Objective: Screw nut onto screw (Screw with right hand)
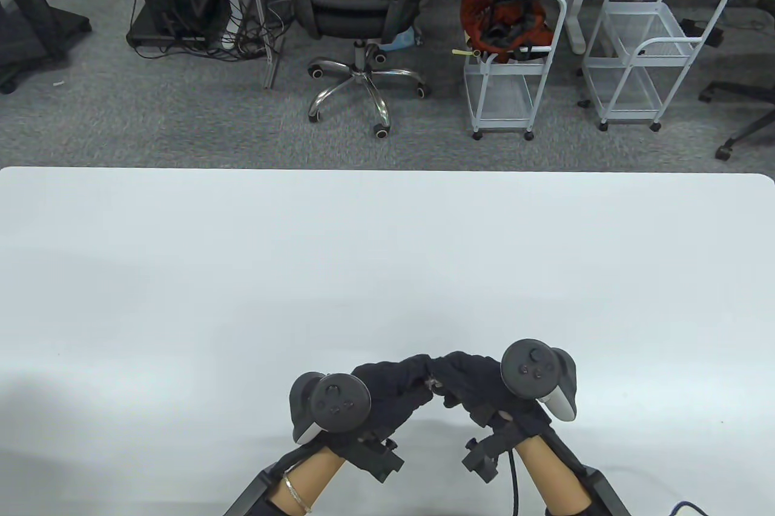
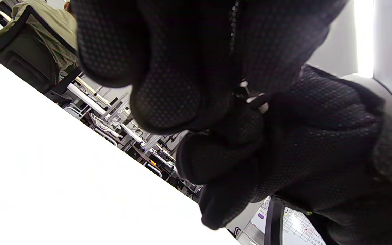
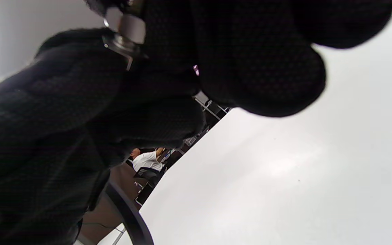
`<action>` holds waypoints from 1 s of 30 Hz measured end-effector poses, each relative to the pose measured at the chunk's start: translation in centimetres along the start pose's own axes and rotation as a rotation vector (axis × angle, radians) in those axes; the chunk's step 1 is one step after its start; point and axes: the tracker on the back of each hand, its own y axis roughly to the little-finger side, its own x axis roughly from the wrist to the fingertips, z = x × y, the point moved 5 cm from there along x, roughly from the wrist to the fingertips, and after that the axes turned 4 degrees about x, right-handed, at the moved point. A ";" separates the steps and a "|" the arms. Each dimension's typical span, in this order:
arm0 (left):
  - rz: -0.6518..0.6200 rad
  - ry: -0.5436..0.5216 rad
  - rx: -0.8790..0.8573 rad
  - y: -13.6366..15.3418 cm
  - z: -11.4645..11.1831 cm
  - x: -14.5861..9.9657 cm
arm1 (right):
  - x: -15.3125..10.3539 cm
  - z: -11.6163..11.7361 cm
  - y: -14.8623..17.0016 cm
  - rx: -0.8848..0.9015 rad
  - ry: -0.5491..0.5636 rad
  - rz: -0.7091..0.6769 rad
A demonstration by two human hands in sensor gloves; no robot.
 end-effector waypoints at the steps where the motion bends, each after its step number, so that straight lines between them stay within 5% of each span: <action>1: 0.002 0.000 0.000 0.1 0.0 0.0 | 0.1 0.1 0.0 0.003 -0.044 -0.008; 4: 0.004 -0.014 0.021 0.1 0.3 0.0 | 0.1 0.8 0.0 0.031 -0.196 0.017; 8: -0.002 -0.009 0.003 0.0 0.1 0.0 | 0.0 -0.1 -0.1 -0.002 0.037 -0.018; 13: -0.001 -0.024 0.028 0.0 0.5 0.0 | 0.0 0.9 -0.1 0.040 -0.189 0.023; 17: -0.012 -0.022 0.015 -0.2 0.4 0.0 | 0.0 -0.2 -0.2 0.019 0.048 -0.015; 21: -0.006 -0.037 0.042 0.0 0.7 0.0 | 0.1 0.9 -0.2 0.064 -0.204 0.009; 25: -0.014 -0.026 0.033 -0.2 0.5 0.0 | 0.1 0.0 -0.4 0.002 0.026 -0.021; 30: -0.008 -0.042 0.055 -0.2 0.8 0.0 | 0.1 1.0 -0.3 0.065 -0.197 0.012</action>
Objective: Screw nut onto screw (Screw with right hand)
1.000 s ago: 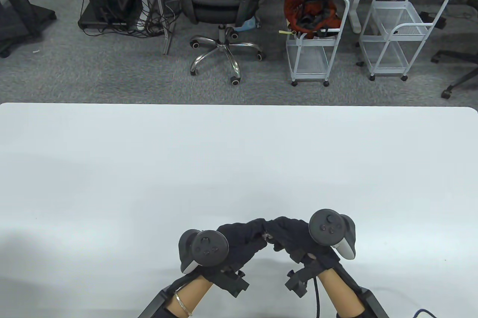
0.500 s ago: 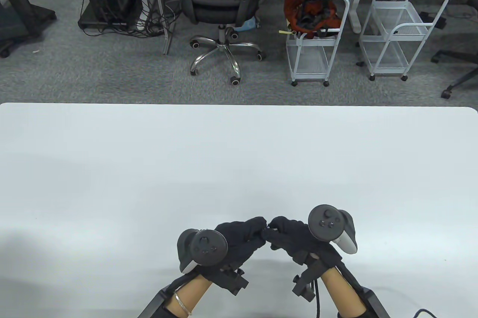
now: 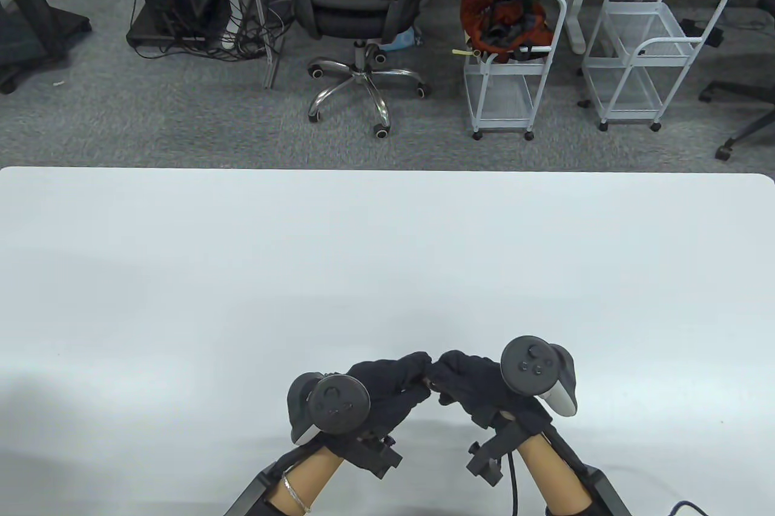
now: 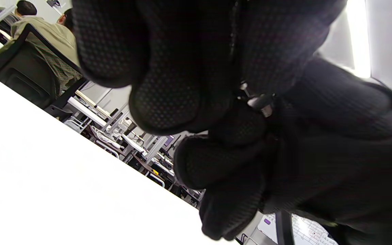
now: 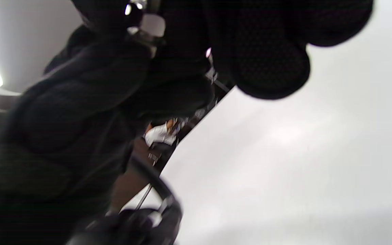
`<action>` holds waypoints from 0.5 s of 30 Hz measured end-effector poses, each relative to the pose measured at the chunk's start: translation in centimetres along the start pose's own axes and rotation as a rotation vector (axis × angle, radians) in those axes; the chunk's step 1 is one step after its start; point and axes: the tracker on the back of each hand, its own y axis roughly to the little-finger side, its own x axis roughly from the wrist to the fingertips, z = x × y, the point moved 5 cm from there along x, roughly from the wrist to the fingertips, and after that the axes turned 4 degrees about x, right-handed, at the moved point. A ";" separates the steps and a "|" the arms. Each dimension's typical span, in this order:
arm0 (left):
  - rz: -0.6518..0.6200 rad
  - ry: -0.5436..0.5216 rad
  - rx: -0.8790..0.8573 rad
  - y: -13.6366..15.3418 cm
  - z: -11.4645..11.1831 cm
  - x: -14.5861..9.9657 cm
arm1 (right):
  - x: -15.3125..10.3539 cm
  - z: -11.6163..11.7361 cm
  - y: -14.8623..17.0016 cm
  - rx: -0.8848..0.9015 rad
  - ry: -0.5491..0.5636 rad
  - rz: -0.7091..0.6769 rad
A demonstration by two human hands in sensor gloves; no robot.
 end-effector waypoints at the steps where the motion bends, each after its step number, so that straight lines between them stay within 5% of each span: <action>1: -0.001 0.007 -0.012 -0.1 0.0 0.0 | -0.1 -0.2 -0.1 -0.021 0.029 -0.009; 4: -0.010 0.006 -0.026 -0.3 -0.1 0.0 | -0.3 -1.1 -0.3 -0.053 0.229 -0.041; 9: -0.005 -0.009 0.002 -0.2 0.3 -0.1 | 0.0 0.0 -0.1 -0.002 -0.009 -0.015; 12: -0.014 -0.003 -0.016 -0.4 0.1 -0.1 | -0.2 -1.0 -0.3 -0.049 0.206 -0.052; 15: -0.008 0.006 -0.009 -0.1 0.0 -0.1 | -0.1 -0.6 -0.1 -0.024 0.122 -0.034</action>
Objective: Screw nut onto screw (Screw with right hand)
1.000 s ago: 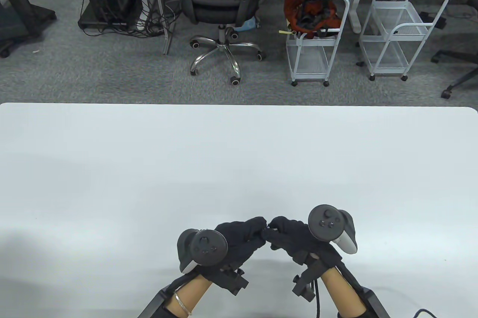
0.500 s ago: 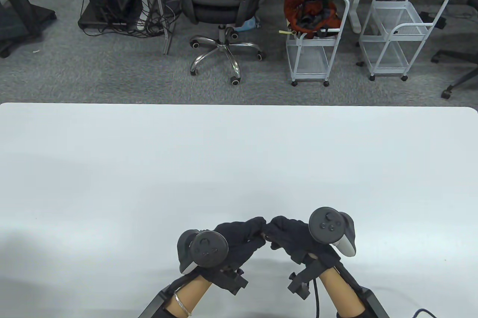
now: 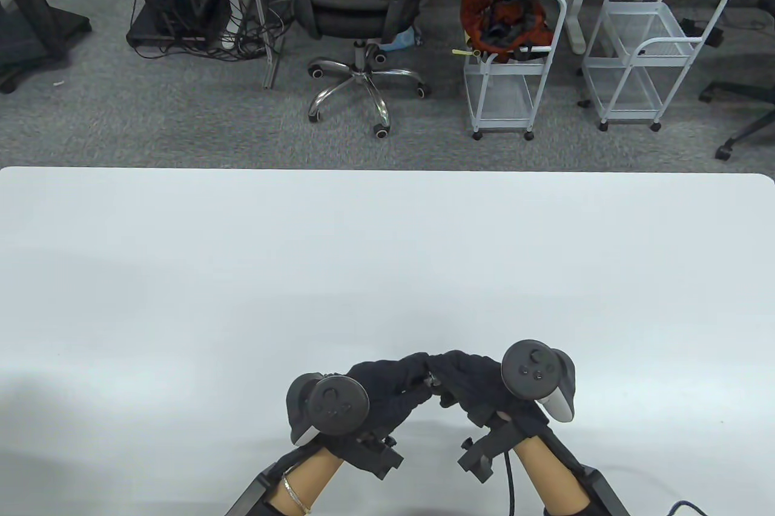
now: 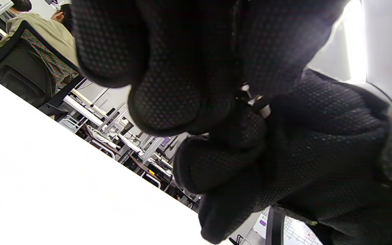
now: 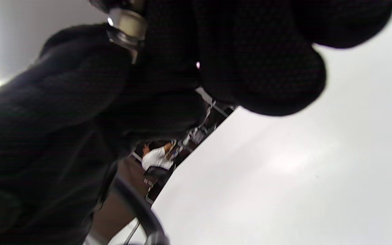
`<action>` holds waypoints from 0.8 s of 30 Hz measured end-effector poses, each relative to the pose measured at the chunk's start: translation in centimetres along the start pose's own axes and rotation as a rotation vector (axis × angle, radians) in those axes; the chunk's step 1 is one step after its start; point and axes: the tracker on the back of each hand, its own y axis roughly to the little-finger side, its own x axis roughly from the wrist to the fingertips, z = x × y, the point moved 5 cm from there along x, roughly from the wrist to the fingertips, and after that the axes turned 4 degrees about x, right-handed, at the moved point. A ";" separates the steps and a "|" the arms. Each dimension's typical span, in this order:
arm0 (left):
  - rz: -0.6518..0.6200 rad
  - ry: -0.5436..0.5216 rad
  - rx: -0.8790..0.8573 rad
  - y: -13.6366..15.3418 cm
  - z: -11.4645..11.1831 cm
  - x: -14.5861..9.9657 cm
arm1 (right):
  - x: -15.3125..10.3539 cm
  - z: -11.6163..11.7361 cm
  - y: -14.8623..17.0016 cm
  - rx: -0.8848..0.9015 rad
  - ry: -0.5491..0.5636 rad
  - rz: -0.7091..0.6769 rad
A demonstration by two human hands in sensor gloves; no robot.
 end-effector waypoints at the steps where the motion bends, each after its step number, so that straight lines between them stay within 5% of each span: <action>1: 0.008 -0.006 0.006 0.1 0.1 0.0 | 0.0 0.3 0.0 0.015 -0.056 -0.004; 3: 0.008 -0.011 0.010 0.2 0.2 0.0 | 0.0 0.7 0.0 0.026 -0.138 0.026; 5: 0.000 -0.009 -0.002 -0.1 0.2 -0.1 | 0.0 -0.1 -0.2 -0.022 0.038 -0.015; 7: -0.004 -0.008 -0.014 -0.1 0.1 0.0 | -0.1 -0.4 -0.2 -0.017 0.101 -0.018; 12: 0.003 -0.020 0.005 0.1 0.5 -0.1 | 0.1 0.7 -0.2 0.044 -0.130 0.013; 16: -0.004 -0.015 -0.019 -0.2 0.2 -0.1 | 0.0 -0.4 -0.3 -0.001 0.094 -0.019; 20: 0.001 -0.022 0.016 -0.1 0.2 -0.2 | 0.1 0.6 -0.2 0.024 -0.146 0.017; 24: -0.009 -0.014 -0.001 -0.2 0.0 -0.2 | -0.1 -0.4 -0.5 -0.048 0.086 -0.018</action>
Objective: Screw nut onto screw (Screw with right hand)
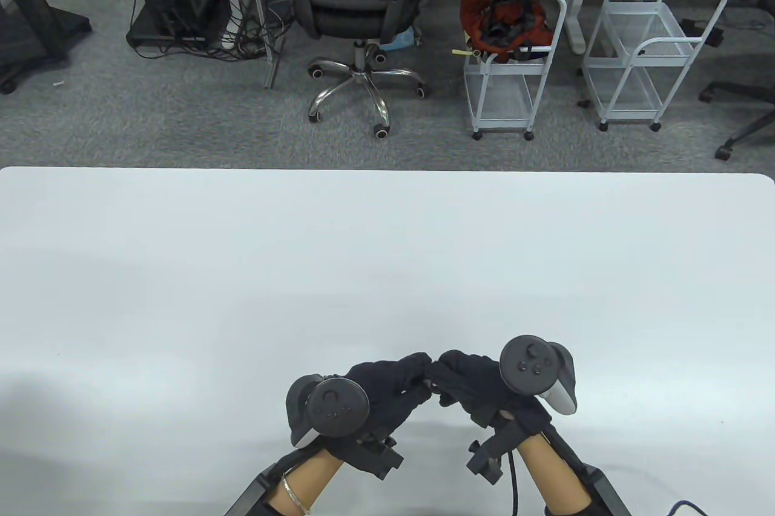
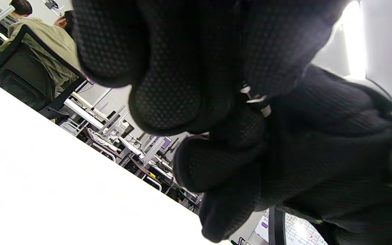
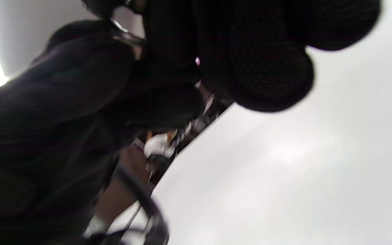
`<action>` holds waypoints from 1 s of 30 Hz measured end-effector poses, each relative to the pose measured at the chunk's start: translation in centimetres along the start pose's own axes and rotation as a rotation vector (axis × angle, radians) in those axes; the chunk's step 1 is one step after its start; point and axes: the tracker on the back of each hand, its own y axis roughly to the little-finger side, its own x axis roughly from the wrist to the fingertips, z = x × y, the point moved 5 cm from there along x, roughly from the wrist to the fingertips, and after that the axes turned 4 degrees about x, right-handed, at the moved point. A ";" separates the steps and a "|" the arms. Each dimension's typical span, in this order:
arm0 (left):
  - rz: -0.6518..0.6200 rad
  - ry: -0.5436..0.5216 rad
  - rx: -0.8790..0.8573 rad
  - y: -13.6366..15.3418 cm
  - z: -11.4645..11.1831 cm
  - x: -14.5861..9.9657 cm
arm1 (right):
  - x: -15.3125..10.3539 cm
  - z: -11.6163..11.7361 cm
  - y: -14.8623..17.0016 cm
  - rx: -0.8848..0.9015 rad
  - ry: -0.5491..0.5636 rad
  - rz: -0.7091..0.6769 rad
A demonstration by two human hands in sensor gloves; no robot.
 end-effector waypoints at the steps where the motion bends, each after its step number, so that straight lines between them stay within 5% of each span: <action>1: 0.004 0.001 -0.005 0.0 -0.1 0.0 | 0.0 0.0 0.0 0.005 0.005 0.003; 5: 0.005 -0.019 0.018 0.0 0.3 0.0 | 0.0 0.9 0.0 0.067 -0.196 0.004; 9: -0.010 -0.010 -0.002 -0.4 0.1 -0.1 | -0.2 0.0 0.0 0.023 0.022 -0.007; 14: -0.008 -0.029 0.039 -0.3 0.4 -0.1 | -0.1 1.0 0.0 0.068 -0.208 -0.006; 19: -0.015 -0.019 0.014 -0.5 0.1 -0.1 | -0.2 0.0 -0.1 0.010 0.015 -0.013; 24: -0.009 -0.034 0.039 -0.4 0.5 -0.1 | -0.1 1.1 0.0 0.074 -0.218 -0.005; 28: -0.003 -0.028 0.009 -0.5 0.3 -0.2 | -0.1 0.3 -0.1 0.035 -0.012 -0.019; 30: 0.001 -0.026 0.007 -0.3 0.4 -0.1 | -0.1 0.4 -0.3 0.012 -0.057 -0.018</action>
